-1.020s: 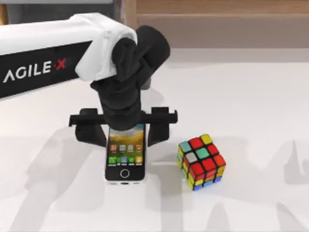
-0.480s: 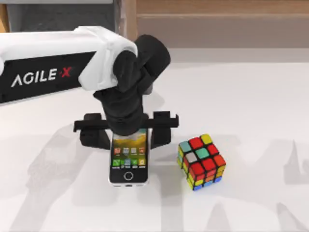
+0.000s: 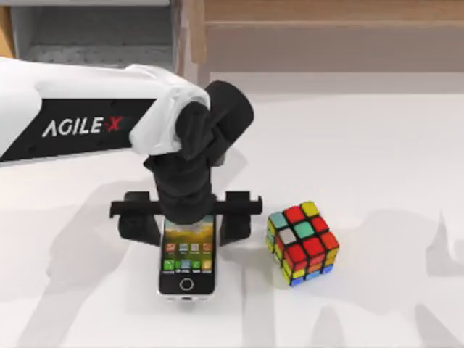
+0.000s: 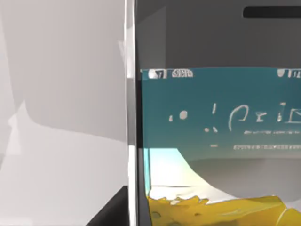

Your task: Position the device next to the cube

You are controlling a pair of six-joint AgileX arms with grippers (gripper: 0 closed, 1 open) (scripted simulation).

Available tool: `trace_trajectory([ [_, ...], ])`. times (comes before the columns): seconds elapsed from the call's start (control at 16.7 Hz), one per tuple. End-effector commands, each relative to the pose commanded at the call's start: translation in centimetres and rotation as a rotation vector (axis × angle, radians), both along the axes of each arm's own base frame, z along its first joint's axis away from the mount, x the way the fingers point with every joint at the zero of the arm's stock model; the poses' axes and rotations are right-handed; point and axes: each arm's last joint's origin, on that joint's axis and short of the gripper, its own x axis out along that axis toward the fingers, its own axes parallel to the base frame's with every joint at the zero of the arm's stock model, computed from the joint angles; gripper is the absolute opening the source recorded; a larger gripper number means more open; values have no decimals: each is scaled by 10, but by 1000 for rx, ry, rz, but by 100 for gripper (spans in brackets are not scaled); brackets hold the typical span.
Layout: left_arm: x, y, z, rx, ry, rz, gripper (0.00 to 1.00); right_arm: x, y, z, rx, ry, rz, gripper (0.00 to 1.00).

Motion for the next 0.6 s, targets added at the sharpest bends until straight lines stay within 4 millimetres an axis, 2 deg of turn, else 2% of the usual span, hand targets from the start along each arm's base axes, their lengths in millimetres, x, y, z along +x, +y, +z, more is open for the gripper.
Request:
trace_trajectory([
  [0.18, 0, 0, 0, 0, 0, 0, 0, 0, 0, 0, 0, 0, 0, 100],
  [0.6, 0, 0, 0, 0, 0, 0, 53, 0, 0, 0, 0, 0, 0, 100],
])
